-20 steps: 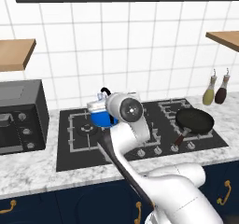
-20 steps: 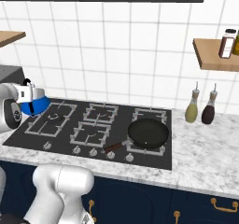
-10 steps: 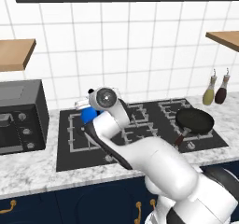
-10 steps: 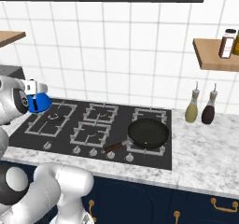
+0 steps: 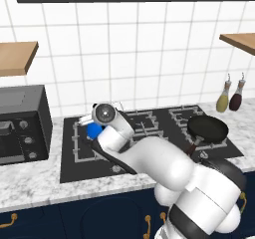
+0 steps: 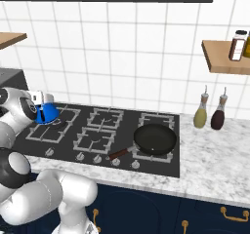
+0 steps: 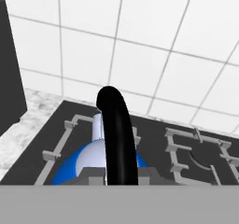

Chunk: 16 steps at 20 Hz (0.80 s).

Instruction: Pick the kettle from the counter and place it on a stove burner. Then turn the burner on.

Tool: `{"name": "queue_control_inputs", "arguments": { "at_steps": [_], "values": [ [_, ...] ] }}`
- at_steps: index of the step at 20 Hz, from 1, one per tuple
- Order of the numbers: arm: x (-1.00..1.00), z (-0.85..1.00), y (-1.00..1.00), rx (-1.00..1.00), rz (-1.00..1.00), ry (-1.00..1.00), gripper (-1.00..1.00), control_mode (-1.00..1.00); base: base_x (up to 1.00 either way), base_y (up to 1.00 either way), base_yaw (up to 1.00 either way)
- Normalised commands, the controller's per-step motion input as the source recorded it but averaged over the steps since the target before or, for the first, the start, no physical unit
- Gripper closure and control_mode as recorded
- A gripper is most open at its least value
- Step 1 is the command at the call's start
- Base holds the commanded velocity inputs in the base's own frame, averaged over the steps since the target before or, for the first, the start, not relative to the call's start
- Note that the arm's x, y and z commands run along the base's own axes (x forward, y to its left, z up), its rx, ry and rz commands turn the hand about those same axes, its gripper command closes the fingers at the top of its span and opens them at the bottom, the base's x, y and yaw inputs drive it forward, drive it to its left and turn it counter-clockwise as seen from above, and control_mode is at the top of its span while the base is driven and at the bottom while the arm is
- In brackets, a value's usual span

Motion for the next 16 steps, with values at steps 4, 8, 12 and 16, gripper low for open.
{"name": "queue_control_inputs", "arguments": {
  "at_steps": [4, 8, 12, 16],
  "values": [
    [0.24, -0.54, 0.00, 0.00, 0.00, 0.00, 1.00, -1.00, 0.00, 0.00, 0.00],
    [0.20, -0.36, 0.00, 0.00, 0.00, 0.00, 1.00, -1.00, 0.00, 0.00, 0.00],
    [0.25, -0.03, 0.13, 0.00, 0.00, -0.01, 1.00, -1.00, 0.00, 0.00, 0.00],
    [0.37, 0.00, 0.49, 0.00, -0.03, 0.00, 1.00, -1.00, 0.00, 0.00, 0.00]
  ]
}}
